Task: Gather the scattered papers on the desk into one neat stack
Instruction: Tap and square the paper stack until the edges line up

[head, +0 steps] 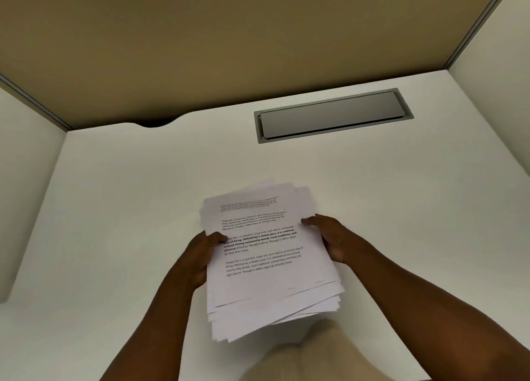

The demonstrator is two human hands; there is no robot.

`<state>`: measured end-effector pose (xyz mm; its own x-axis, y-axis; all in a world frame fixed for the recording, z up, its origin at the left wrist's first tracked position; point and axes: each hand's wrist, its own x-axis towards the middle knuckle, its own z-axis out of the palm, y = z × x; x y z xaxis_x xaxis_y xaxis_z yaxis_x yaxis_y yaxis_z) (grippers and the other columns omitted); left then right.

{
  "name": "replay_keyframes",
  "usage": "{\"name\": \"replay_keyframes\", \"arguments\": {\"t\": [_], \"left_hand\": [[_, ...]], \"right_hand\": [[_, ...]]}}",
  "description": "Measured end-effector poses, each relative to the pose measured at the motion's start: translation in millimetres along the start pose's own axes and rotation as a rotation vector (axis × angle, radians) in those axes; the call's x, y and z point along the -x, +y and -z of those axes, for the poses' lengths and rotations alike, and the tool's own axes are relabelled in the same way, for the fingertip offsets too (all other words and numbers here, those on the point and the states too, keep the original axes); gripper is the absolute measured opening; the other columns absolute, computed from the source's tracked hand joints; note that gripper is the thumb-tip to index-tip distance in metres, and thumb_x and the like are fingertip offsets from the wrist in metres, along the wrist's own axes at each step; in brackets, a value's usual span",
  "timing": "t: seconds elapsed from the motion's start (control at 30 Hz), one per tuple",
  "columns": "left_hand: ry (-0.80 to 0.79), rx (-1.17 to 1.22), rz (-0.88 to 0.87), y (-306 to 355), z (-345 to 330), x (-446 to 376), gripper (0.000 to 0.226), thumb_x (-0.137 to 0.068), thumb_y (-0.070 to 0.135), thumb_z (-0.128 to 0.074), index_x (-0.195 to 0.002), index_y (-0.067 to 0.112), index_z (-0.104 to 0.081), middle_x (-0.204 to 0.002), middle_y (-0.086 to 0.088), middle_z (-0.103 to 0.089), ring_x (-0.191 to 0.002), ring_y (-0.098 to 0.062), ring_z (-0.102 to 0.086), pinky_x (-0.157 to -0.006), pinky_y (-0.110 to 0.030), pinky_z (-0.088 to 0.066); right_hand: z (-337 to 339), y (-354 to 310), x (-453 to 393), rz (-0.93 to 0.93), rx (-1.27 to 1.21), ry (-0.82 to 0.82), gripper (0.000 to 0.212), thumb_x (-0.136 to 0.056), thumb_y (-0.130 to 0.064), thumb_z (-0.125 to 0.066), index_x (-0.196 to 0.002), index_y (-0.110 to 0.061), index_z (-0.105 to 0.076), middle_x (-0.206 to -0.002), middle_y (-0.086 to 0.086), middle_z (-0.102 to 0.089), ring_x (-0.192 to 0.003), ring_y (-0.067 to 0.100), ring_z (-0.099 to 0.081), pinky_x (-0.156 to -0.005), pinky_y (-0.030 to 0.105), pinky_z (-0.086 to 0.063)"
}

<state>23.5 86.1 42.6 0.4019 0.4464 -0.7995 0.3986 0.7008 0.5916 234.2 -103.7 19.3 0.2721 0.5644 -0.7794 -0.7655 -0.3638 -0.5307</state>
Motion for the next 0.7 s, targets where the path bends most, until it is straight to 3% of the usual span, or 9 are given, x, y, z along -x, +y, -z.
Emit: {"name": "replay_keyframes", "arguments": {"t": [0.13,0.3,0.4,0.53,0.6,0.7], "left_hand": [[0.075,-0.124,-0.053,-7,-4,-11,0.035,-0.091,0.002,-0.056,-0.125,0.006,-0.057,-0.121,-0.017,-0.067,-0.098,-0.031,-0.067,-0.082,-0.042,-0.056],[0.083,-0.297,-0.214,-1,-24,-5,0.039,-0.092,-0.005,-0.050,-0.124,0.017,-0.052,-0.128,-0.012,-0.063,-0.106,-0.027,-0.064,-0.091,-0.043,-0.055],[0.105,-0.289,-0.410,13,-33,8,0.047,-0.090,-0.009,-0.053,-0.125,0.022,-0.053,-0.122,-0.005,-0.065,-0.110,-0.024,-0.064,-0.093,-0.040,-0.054],[0.100,-0.153,-0.646,39,-46,30,0.047,-0.091,-0.007,-0.055,-0.122,0.028,-0.055,-0.116,0.008,-0.066,-0.106,-0.014,-0.064,-0.087,-0.032,-0.056],[0.104,-0.126,-0.700,48,-51,35,0.044,-0.093,-0.006,-0.055,-0.118,0.031,-0.054,-0.114,0.006,-0.065,-0.107,-0.015,-0.063,-0.090,-0.034,-0.055],[0.129,-0.151,-0.713,52,-58,35,0.050,-0.083,0.002,-0.062,-0.125,0.028,-0.051,-0.120,-0.003,-0.063,-0.113,-0.025,-0.061,-0.094,-0.043,-0.054]], "right_hand": [[2,1,-2,0.020,0.428,0.081,0.030,-0.095,-0.004,-0.044,-0.120,-0.018,-0.052,-0.105,0.001,-0.065,-0.092,0.020,-0.062,-0.076,0.035,-0.052],[-9,0,-4,0.148,0.670,0.125,0.051,-0.093,-0.003,-0.040,-0.142,-0.020,-0.040,-0.138,0.002,-0.052,-0.117,0.019,-0.053,-0.087,0.027,-0.049],[-21,-13,9,0.369,0.591,0.257,0.054,-0.088,0.001,-0.038,-0.138,-0.019,-0.044,-0.135,0.000,-0.055,-0.117,0.016,-0.054,-0.098,0.028,-0.045],[-42,-43,37,0.717,0.360,0.422,0.033,-0.087,0.005,-0.044,-0.112,-0.017,-0.045,-0.101,-0.008,-0.057,-0.089,0.002,-0.056,-0.070,0.014,-0.048],[-49,-55,44,0.842,0.319,0.435,0.031,-0.089,0.004,-0.046,-0.111,-0.018,-0.041,-0.097,-0.014,-0.054,-0.088,0.000,-0.055,-0.066,0.009,-0.047],[-55,-60,44,0.858,0.310,0.407,0.035,-0.089,0.004,-0.049,-0.112,-0.020,-0.040,-0.098,-0.017,-0.053,-0.089,0.001,-0.056,-0.065,0.007,-0.050]]}}
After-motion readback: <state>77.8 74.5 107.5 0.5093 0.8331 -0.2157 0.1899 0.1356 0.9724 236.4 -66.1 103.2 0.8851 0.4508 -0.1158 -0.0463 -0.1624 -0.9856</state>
